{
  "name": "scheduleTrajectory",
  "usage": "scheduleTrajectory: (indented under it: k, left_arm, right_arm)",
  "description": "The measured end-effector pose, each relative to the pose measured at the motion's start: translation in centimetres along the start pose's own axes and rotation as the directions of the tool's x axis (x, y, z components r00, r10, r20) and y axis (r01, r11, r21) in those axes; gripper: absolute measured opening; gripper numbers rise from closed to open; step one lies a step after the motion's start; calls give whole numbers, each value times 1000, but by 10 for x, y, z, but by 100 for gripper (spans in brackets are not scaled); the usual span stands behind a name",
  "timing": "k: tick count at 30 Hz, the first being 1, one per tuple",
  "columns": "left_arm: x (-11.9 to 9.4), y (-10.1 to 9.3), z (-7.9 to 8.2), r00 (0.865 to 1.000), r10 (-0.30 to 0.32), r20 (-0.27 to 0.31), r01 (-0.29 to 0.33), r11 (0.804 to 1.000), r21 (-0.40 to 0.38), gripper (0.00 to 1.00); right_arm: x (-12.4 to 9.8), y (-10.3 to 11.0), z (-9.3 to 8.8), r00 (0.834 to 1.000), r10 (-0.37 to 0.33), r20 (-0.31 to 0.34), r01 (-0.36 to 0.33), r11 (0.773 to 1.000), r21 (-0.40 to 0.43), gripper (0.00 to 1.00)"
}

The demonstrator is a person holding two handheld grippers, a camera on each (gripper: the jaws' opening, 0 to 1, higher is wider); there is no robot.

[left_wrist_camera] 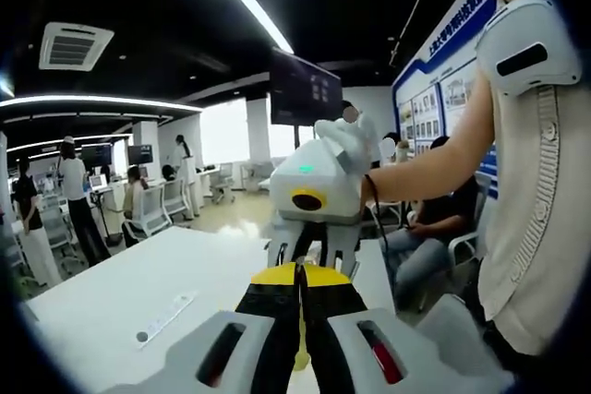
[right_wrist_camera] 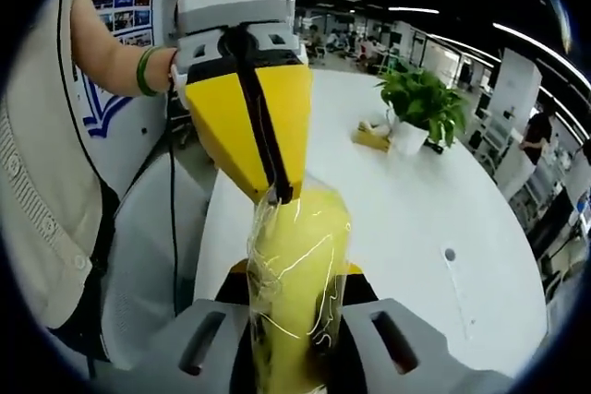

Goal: Compare the silicone blocks by pressing each to a similar depth, holding the contact briefly, and releasing to observe deformation and rebound differences across the visible hardness samples.

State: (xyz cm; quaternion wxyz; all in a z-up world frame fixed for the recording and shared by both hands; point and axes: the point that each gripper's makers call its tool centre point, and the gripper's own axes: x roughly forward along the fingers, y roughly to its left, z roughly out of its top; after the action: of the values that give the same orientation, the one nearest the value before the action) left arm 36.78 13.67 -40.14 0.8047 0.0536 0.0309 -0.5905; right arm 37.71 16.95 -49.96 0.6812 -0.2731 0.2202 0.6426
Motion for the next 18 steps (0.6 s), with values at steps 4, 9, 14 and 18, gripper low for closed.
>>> scheduleTrajectory:
  k: [4,9,14,18]
  left_arm:
    - [1,-3,0,1000,-2,-5,2,1000,10,0]
    - [1,-5,-1,1000,0,-12,0,999,34,0]
    - [1,-8,-1,1000,4,-20,-3,999,46,0]
    - [1,-8,0,1000,6,-22,-5,999,50,0]
  right_arm:
    - [-1,3,-1,1000,9,-7,-9,1000,-2,8]
    - [-1,5,-3,1000,13,-14,-13,1000,-8,8]
    - [-2,6,-4,1000,12,-18,-12,1000,-5,7]
    - [-3,5,-3,1000,2,-15,-3,1000,-22,7]
